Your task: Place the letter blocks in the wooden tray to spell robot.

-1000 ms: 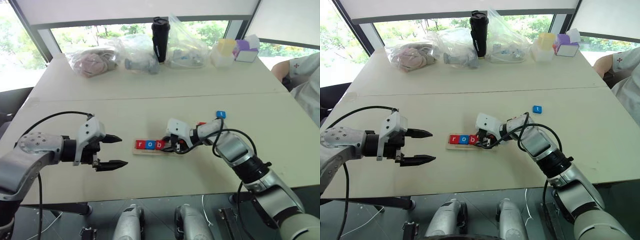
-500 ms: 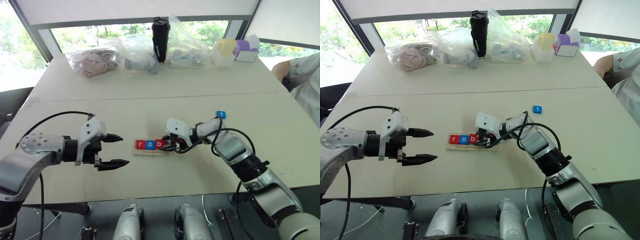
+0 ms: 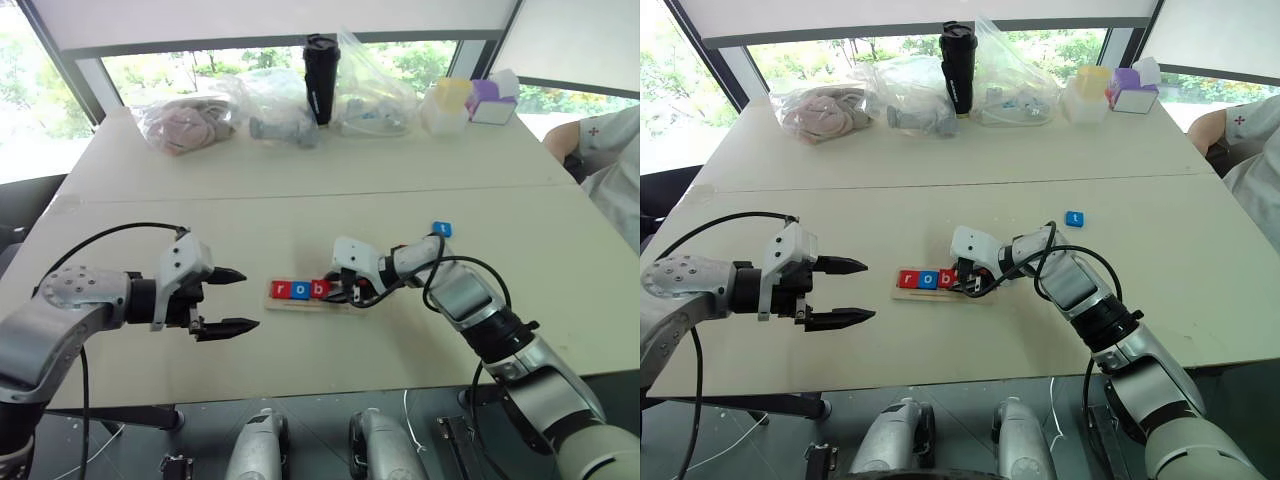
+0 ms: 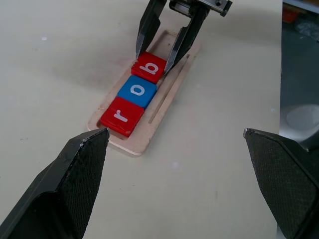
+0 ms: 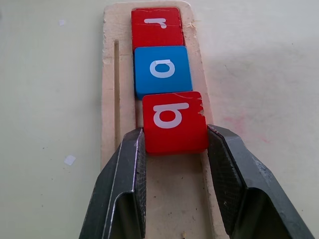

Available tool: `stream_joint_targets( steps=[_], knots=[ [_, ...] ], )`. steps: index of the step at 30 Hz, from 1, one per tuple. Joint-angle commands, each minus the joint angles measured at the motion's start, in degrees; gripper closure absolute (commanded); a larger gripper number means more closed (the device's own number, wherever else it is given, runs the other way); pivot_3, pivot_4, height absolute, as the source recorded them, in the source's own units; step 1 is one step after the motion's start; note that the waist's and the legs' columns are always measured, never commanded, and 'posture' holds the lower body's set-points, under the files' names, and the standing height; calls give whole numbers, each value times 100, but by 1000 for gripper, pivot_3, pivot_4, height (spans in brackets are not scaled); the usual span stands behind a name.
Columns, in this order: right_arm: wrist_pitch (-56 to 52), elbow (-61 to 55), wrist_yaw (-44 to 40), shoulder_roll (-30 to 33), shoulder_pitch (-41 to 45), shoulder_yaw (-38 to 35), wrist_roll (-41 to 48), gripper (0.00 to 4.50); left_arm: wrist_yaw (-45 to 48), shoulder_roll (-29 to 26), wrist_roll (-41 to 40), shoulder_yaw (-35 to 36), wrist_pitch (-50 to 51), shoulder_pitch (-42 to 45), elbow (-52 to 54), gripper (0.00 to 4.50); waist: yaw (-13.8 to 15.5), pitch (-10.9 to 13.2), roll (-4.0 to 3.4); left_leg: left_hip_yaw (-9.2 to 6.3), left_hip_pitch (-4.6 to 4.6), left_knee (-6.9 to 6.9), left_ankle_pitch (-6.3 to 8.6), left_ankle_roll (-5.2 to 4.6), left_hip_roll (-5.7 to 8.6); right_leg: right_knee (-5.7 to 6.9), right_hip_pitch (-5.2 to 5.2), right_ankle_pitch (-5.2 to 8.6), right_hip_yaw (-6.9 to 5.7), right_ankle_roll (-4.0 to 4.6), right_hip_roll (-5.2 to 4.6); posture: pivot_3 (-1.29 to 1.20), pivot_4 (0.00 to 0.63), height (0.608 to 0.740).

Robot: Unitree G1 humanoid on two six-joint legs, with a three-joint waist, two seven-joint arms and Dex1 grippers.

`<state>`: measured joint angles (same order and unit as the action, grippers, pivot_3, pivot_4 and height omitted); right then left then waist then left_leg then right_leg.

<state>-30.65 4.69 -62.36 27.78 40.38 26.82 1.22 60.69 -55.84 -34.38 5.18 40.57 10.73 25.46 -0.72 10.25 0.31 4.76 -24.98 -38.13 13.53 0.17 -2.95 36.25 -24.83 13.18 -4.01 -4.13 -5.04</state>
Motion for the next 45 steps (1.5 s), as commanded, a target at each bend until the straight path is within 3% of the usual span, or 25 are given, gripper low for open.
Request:
stream_joint_targets(
  steps=[1, 7, 8, 25, 30, 34, 45],
  knots=[
    [5, -105, -58, -60, 57, 9, 7, 3329, -46, 27, 3, 28, -74, 44, 119, 0, -1, 0, 0, 0, 0, 0, 0, 0, 0, 0, 0, 0, 0, 0, 0, 0, 150, 740],
    [-1, -176, -79, -47, 68, -26, 30, 259, -54, 38, 39, 6, -99, 53, 89, 0, -2, 0, 0, 0, 0, 0, 0, 0, 0, 0, 0, 0, 0, 0, 0, 0, 150, 740],
    [-5, -205, -85, -44, 82, -54, 51, 23, -58, 38, 45, 2, -105, 53, 83, 0, -2, 0, 0, 0, 0, 0, 0, 0, 0, 0, 0, 0, 0, 0, 0, 0, 150, 740],
    [329, -383, -338, 114, 269, -540, 405, 23, -54, 80, 171, -153, -247, 161, -74, 0, 1, 0, 0, 0, 0, 0, 0, 0, 0, 0, 0, -2, 0, -3, 0, 0, 150, 740],
    [309, -208, 192, 58, 258, -822, 280, 23, -45, 78, 173, -152, -267, 170, -94, 0, 1, 0, 0, 0, 0, 0, 0, 1, 0, 1, -1, -2, 0, -3, 0, 0, 150, 740],
    [808, 288, 555, 178, 166, -699, -162, 23, -35, 91, 181, -176, -289, 193, -125, 0, 13, 0, 0, 1, 0, 0, -1, 1, 1, 0, 0, -1, 0, -2, 0, 0, 150, 740],
    [886, 211, 389, 84, -104, -560, -188, 23, -41, 114, 183, -212, -319, 244, -172, 0, -7, 0, 0, 1, 0, 1, -1, 1, -1, 1, -1, -2, 0, -4, 2, 0, 150, 740]
  ],
)
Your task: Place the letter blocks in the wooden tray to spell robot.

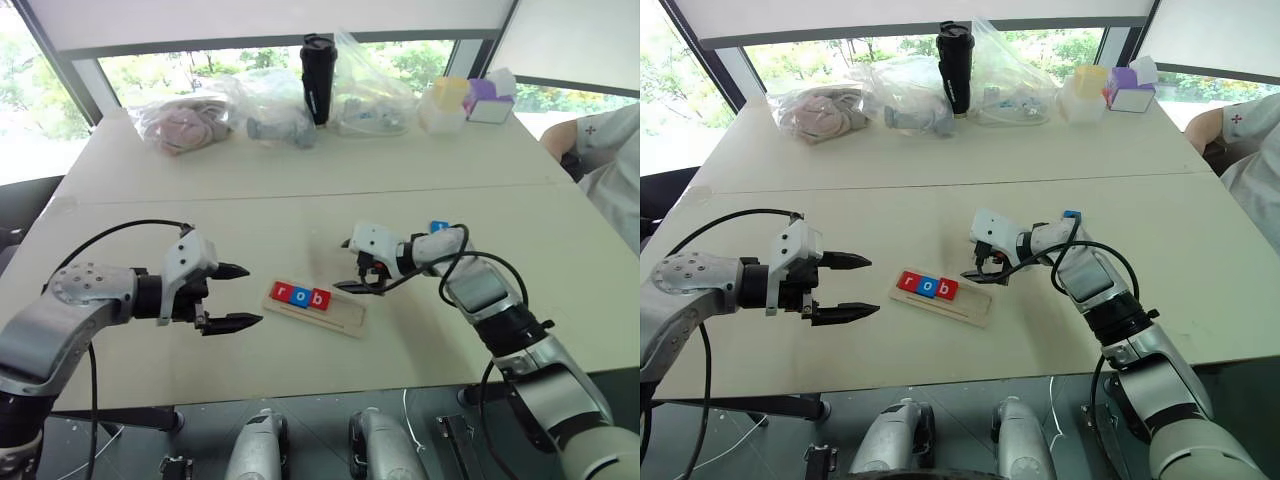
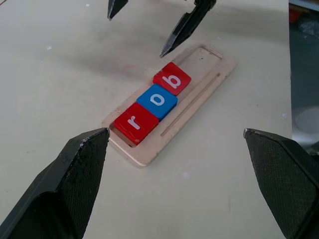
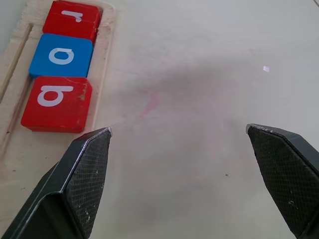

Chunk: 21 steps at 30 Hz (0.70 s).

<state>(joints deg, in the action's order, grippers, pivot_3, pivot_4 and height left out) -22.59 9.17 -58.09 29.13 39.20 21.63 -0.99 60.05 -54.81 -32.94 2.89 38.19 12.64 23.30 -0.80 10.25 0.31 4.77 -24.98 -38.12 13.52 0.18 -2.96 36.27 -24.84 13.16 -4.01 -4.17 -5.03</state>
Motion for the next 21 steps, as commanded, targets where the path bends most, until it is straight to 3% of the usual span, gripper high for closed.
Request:
stream_joint_targets(
  steps=[1, 21],
  knots=[
    [67, -264, -46, -68, 8, -38, 44, 23, 16, 14, 38, 18, -77, 51, 49, 0, 1, 0, 0, 0, 0, 0, 0, 0, 0, 0, 0, 0, 0, 0, 0, 0, 150, 740],
    [-79, -599, -191, -205, -12, 2, 124, 23, 1, 89, 98, -37, -97, 123, -23, 0, 7, 0, 0, 0, 0, 0, 0, 0, 0, 0, 1, 0, 0, 0, 0, 0, 150, 740]
  ],
)
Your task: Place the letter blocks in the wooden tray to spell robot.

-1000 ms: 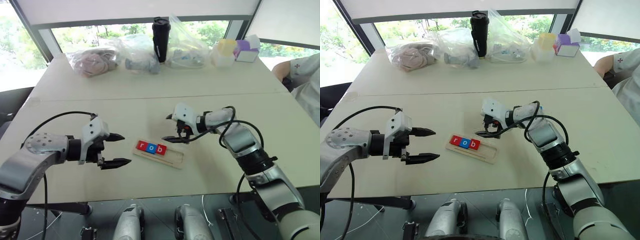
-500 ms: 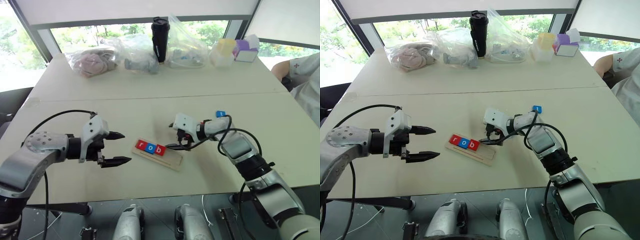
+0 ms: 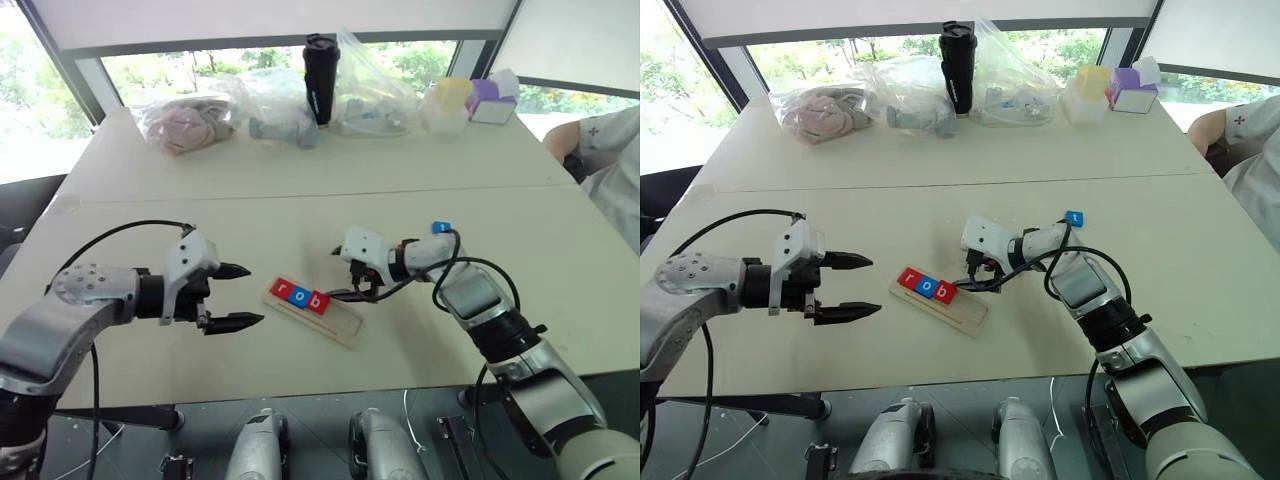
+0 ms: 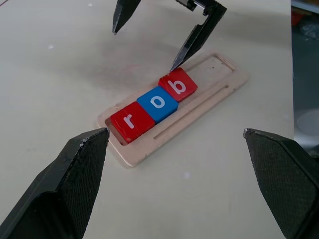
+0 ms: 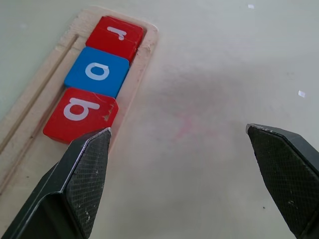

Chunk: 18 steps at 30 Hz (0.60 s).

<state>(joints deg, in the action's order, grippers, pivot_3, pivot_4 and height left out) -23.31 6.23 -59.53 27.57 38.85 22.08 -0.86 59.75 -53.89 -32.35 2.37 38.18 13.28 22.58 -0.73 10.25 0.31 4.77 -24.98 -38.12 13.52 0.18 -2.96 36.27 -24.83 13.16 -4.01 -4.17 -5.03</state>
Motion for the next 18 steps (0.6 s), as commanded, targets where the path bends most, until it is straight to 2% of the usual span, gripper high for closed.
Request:
stream_joint_targets(
  steps=[1, 9, 11, 16, 18],
  knots=[
    [-21, -325, -54, -61, 12, -37, 114, 23, 35, -1, 42, 18, -96, 58, 49, 0, -1, 0, 0, 0, 0, 0, 0, 0, 0, 0, 0, 0, 0, 0, 0, 0, 150, 740],
    [-22, -228, 88, -76, 50, -192, 67, 23, 47, -1, 63, 46, -92, 36, 62, 0, 0, 0, 0, 0, 0, 0, 0, 0, 0, 0, 0, 0, 0, 0, 0, 0, 150, 740],
    [-68, -241, 168, 96, 148, -481, 121, 23, 54, -13, 33, 72, -73, 5, 100, 0, 1, 0, 0, 0, 0, 0, 0, 0, 0, 0, 0, 0, 0, 0, 0, 0, 150, 740],
    [-930, -1104, -60, 745, -164, -1480, 946, 23, 189, -59, -126, 120, 1, -48, 244, 0, 39, 0, 0, 1, -1, 0, 0, 0, 2, -4, 3, 1, 0, 1, -4, 0, 150, 740],
    [-1842, -1384, 72, 932, -352, -2113, 1451, 23, 244, -66, -159, 88, 25, 29, 289, 0, 35, 0, 1, -1, -2, 1, 0, 0, 1, -7, 3, 2, -1, 2, -4, 0, 150, 740]
  ],
)
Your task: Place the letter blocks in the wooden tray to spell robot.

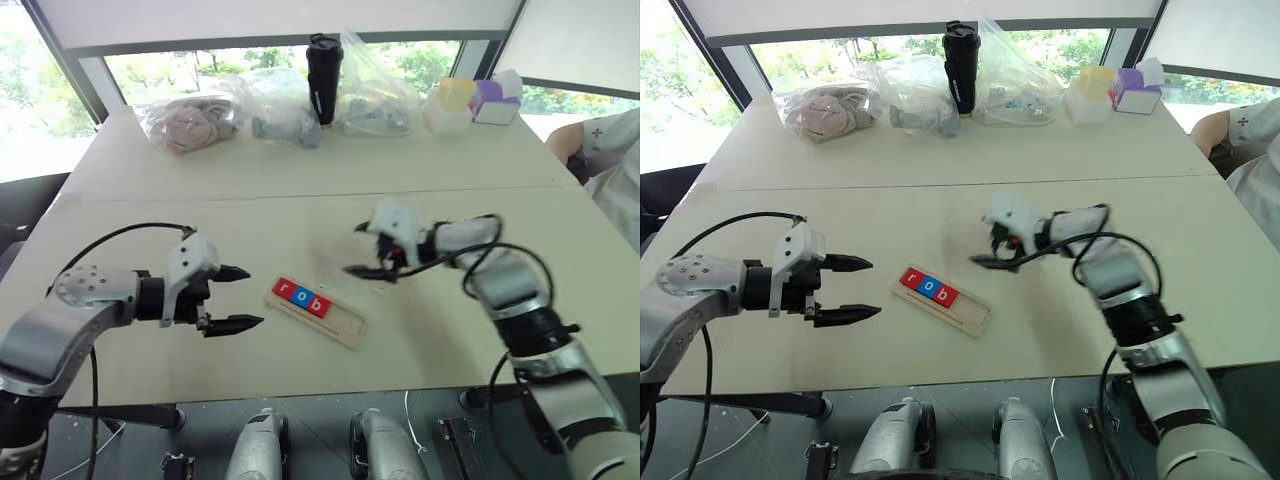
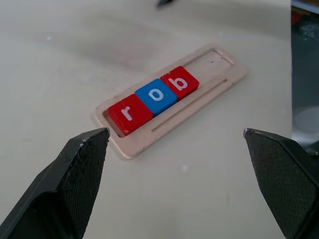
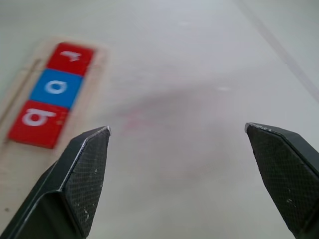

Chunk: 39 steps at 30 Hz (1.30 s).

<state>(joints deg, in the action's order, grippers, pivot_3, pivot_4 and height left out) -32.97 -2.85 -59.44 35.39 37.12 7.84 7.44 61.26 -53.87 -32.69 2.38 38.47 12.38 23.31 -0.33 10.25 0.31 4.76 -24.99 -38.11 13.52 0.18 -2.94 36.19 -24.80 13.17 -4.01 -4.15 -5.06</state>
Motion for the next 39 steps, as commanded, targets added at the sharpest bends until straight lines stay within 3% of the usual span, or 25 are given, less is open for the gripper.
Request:
stream_joint_targets(
  steps=[1, 6, 8, 11, 19, 26, 29, 34, 39],
  knots=[
    [-1188, -545, 161, 190, -218, -866, 764, 23, 99, -69, -130, 75, 2, 145, 225, 0, -11, -1, 1, -1, 1, 0, 0, 0, -1, 0, 1, 0, 0, 0, 0, 0, 150, 740],
    [-2664, -490, 1305, 127, -163, -1456, 799, 23, 67, -16, -140, 30, 55, 285, 217, 0, -51, -1, -1, 1, 10, 0, 0, 0, -4, 6, -1, 0, 0, 18, 2, 0, 150, 740],
    [-3861, -658, 2161, -458, -30, -2035, 792, 23, 61, 8, -143, -11, 81, 315, 249, 0, -47, -1, 0, -1, 10, 0, 0, 0, -4, 8, -1, 0, 0, 19, 3, 0, 150, 740],
    [-4523, -910, 2903, -1001, 25, -2192, 690, 23, 104, -1, -123, -44, 87, 337, 258, 0, -44, -1, 0, 1, 9, 2, 0, 0, -6, 12, -6, -1, 2, 17, 4, 0, 150, 740],
    [-4459, -351, 4505, -1909, 3, -2193, 136, 23, 54, 67, -87, -116, 66, 372, 231, 0, -35, -1, -1, 2, 2, 4, -1, 0, 0, 6, -6, -1, 4, 16, 2, 0, 150, 740],
    [-4329, -219, 5049, -2366, -230, -1745, -4, 23, -86, 145, -98, -81, 79, 243, 325, 0, -65, -5, 2, -1, 2, 5, -1, 0, -2, 6, -7, -4, 6, 9, 7, 0, 150, 740],
    [-4243, -186, 5199, -2505, -225, -1658, -40, 884, -133, 171, -87, -86, 68, 189, 354, 0, -82, -6, 3, -1, 9, 5, -1, 0, -3, 7, -1, -3, 6, 12, 7, 0, 150, 740],
    [-4211, -194, 5341, -2480, -231, -1549, -111, 3356, -181, 193, -77, -90, 47, 150, 360, 0, -84, -6, 3, -3, 9, 5, -1, 0, -5, 7, -2, 0, 6, 17, 8, 0, 150, 740],
    [-4340, -670, 5177, -2019, -359, -1646, -37, 3349, -194, 213, -72, -93, 43, 145, 354, 0, -44, -6, 1, -4, 9, 6, -1, 0, -5, 6, -1, 1, 6, 18, 7, 0, 150, 740]
  ],
)
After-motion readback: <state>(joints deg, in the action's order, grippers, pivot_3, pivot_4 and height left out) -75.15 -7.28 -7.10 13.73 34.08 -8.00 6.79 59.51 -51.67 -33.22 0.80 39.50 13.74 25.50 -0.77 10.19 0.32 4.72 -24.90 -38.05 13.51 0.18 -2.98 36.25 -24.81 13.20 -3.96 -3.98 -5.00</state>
